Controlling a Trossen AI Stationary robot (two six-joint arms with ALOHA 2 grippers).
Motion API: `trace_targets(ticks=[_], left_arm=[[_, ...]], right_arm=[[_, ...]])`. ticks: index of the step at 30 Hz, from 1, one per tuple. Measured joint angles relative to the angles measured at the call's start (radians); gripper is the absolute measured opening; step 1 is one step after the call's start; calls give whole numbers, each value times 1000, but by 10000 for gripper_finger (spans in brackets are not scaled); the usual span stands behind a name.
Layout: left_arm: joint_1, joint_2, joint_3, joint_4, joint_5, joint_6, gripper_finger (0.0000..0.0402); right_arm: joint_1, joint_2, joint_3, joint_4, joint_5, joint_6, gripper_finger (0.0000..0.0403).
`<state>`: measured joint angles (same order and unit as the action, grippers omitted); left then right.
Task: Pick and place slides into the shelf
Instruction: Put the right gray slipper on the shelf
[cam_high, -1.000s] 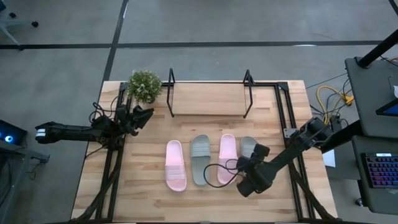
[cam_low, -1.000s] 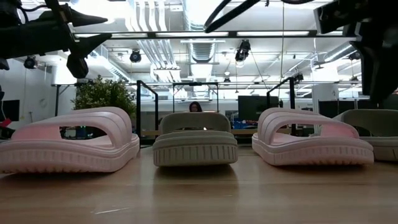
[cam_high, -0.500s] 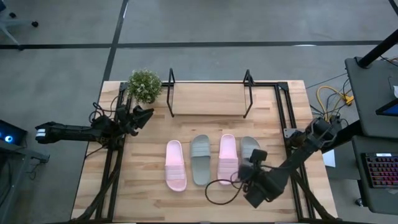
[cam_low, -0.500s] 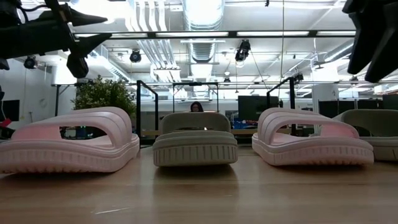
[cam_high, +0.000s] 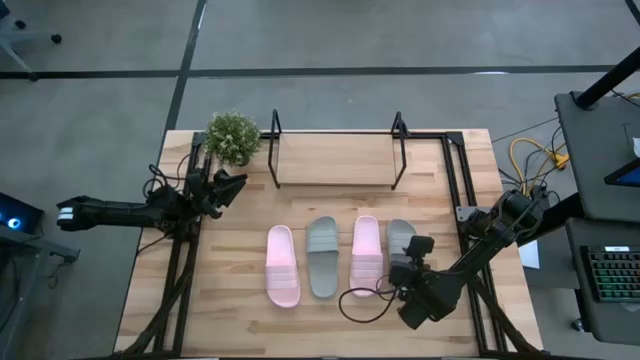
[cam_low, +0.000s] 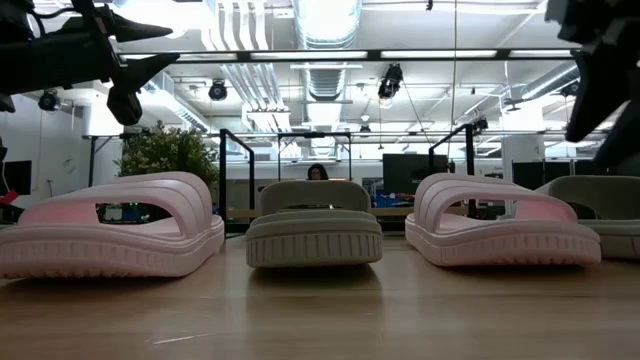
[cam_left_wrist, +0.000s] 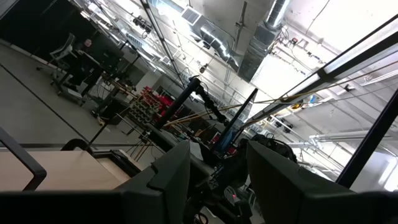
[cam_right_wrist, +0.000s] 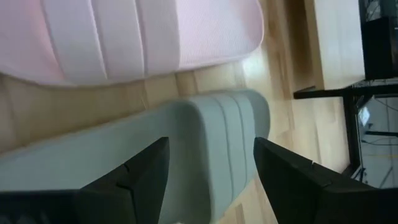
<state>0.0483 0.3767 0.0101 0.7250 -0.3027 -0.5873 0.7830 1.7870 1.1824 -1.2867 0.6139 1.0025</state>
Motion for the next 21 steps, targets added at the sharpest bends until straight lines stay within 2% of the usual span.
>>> trace_targets(ticks=[14,21], left_arm=[[0,1,0,0,0,1,144],[0,0,0,0,0,1,144]], right_arm=[[-18,0,-161,70,4,15,224],[-24,0,-146,72,39,59,224]])
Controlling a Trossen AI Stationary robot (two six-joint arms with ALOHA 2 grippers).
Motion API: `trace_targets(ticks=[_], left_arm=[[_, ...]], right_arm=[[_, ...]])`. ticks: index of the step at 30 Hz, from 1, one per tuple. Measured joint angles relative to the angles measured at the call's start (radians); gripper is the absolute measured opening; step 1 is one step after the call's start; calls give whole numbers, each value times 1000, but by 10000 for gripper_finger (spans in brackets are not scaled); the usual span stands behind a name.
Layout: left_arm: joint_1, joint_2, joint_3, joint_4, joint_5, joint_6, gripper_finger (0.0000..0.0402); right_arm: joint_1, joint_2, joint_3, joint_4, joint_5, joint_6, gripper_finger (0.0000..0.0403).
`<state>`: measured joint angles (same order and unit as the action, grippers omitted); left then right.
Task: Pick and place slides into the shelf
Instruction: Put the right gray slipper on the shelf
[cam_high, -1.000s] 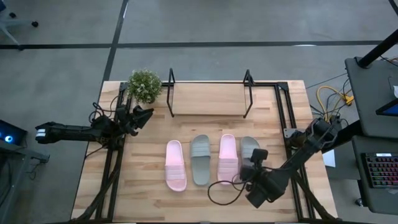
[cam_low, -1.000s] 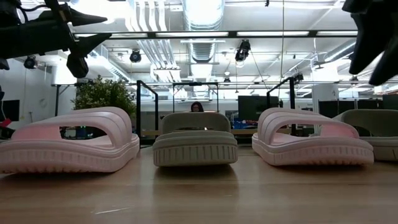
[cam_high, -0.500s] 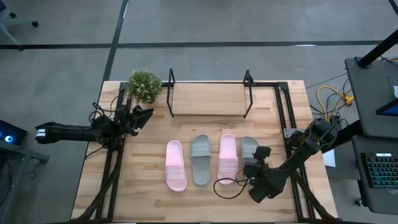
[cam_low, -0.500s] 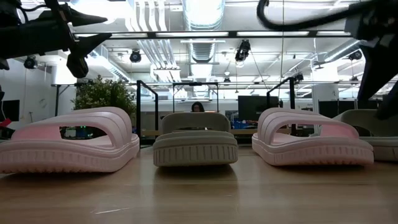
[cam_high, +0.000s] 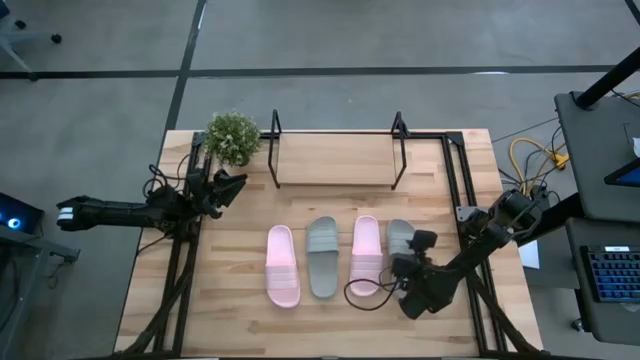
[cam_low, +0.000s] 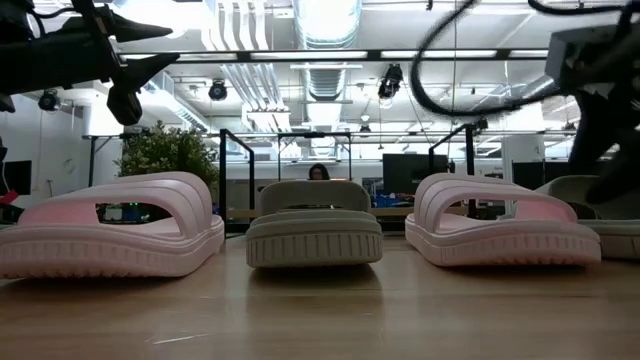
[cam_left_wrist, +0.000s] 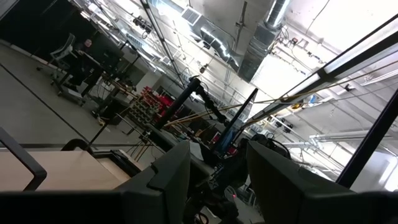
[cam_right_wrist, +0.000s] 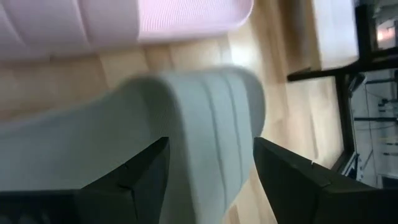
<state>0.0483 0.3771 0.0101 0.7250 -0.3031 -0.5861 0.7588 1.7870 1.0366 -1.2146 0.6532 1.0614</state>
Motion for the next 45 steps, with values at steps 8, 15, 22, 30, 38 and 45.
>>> trace_targets(ticks=[8,15,22,30,38,45], left_arm=[[0,0,0,0,0,0,144],[0,-1,0,0,0,0,144],[0,0,0,0,0,-1,144],[0,1,0,0,-1,-3,144],[0,2,0,0,-1,-2,144],[0,1,0,0,-1,-3,144]], right_arm=[[-24,0,-33,24,47,12,206],[-52,0,-56,25,20,-3,142],[-58,0,-48,24,-30,-33,54],[-62,-1,-13,-63,-111,5,13],[-65,-4,153,-266,-17,45,12],[-85,-9,338,-339,99,11,11]])
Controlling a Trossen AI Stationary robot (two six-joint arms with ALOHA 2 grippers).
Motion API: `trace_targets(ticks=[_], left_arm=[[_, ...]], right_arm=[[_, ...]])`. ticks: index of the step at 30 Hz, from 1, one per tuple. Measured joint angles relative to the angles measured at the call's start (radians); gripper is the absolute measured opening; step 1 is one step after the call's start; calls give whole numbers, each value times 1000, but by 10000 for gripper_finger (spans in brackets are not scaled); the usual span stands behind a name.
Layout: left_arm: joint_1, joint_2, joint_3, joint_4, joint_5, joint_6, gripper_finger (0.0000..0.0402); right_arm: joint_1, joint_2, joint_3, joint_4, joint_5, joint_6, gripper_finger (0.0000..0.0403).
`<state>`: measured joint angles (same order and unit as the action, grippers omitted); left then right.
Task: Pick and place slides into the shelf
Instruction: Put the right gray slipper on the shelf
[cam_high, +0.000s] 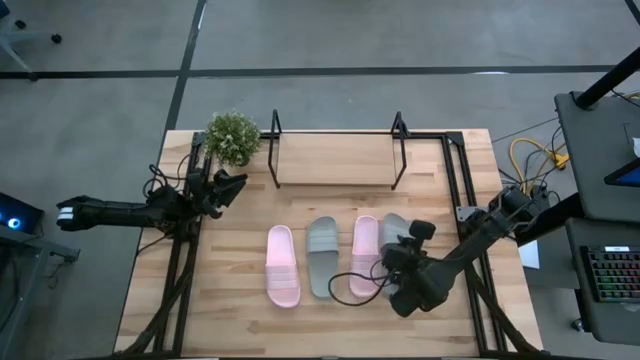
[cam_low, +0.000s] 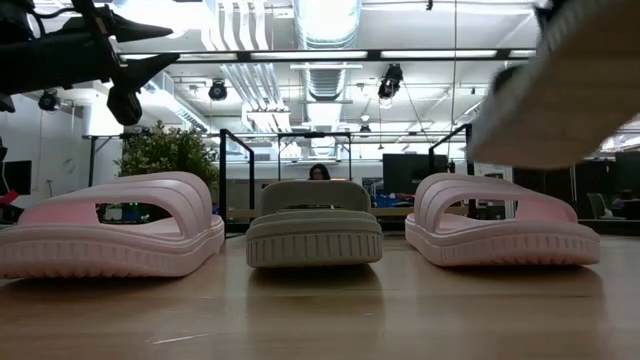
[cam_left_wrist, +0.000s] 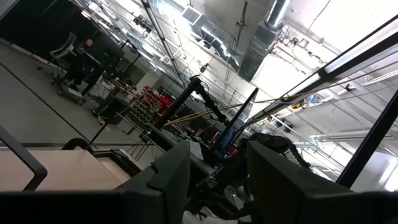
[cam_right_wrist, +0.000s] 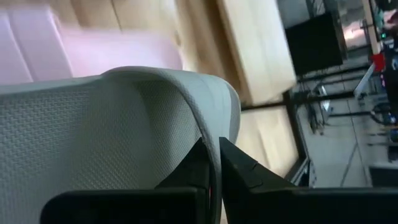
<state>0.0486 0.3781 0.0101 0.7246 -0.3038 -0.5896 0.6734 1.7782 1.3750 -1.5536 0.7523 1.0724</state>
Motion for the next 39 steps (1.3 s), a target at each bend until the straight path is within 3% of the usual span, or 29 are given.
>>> trace_targets(ticks=[6,12,18,23,27,39], left_arm=[[0,0,0,0,0,-1,144],[0,2,0,0,0,-1,144],[0,-1,0,0,0,-2,144],[0,1,0,-1,0,-1,144],[0,1,0,0,0,-1,144],[0,-1,0,0,-12,-1,144]], right_arm=[[-76,-10,141,-16,98,-151,11],[-198,-63,196,-15,183,-311,11],[-324,-131,240,28,182,-492,11],[-432,-189,270,147,105,-653,11],[-501,-215,288,251,111,-838,11],[-767,-146,285,421,78,-1255,11]])
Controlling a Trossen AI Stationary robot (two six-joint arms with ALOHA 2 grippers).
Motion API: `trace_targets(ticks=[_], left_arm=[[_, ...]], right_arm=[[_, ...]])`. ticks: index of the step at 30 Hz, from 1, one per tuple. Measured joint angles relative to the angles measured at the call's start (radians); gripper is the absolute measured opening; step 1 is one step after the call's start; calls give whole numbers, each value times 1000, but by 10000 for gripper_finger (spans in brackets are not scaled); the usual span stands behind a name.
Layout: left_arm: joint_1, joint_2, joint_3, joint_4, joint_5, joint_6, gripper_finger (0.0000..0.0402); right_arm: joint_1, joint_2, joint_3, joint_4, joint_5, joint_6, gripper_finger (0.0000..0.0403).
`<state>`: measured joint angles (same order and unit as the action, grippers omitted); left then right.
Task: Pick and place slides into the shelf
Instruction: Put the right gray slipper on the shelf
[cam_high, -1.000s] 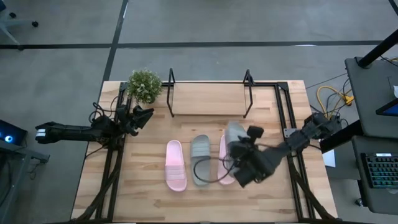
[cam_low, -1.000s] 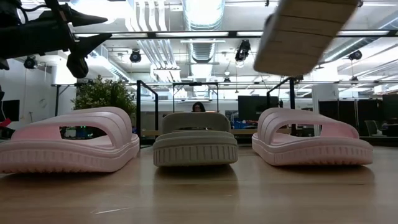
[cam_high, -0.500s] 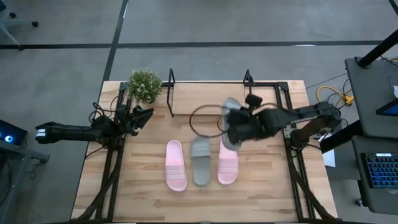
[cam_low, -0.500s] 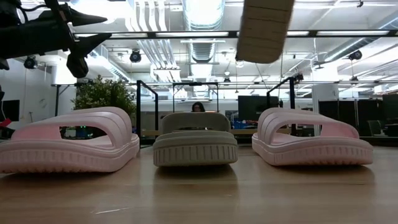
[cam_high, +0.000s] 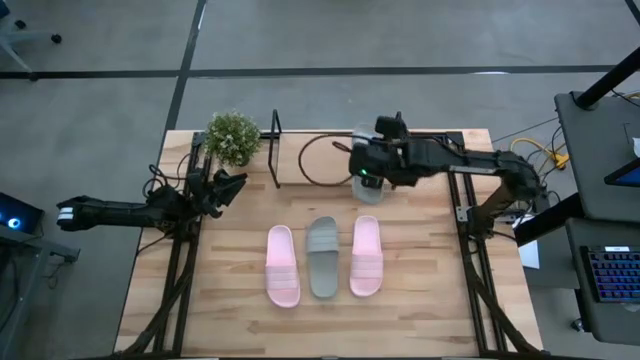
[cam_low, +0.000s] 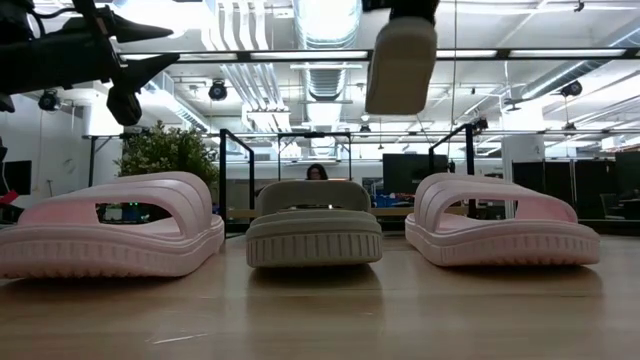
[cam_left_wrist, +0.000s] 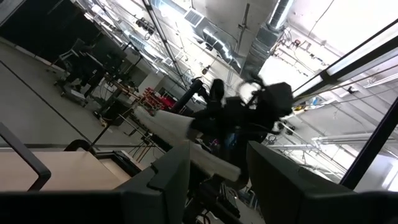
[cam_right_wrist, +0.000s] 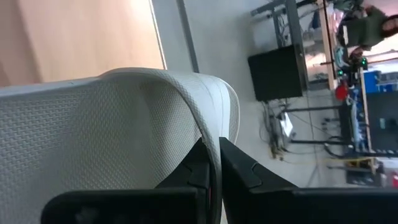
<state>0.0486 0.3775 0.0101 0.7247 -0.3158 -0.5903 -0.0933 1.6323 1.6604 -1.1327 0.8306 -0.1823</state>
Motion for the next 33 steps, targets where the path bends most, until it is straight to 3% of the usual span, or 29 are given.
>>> trace_targets(ticks=[5,10,19,33], left_arm=[[0,0,0,0,0,0,144],[0,0,0,0,0,0,144],[0,0,0,0,0,0,144],[0,-1,0,0,0,0,144]], right_arm=[[-88,45,-9,32,-5,-76,11],[-143,52,-51,145,-100,-193,11],[-243,43,-96,272,-157,-343,11],[-325,37,-342,563,-184,-513,11]])
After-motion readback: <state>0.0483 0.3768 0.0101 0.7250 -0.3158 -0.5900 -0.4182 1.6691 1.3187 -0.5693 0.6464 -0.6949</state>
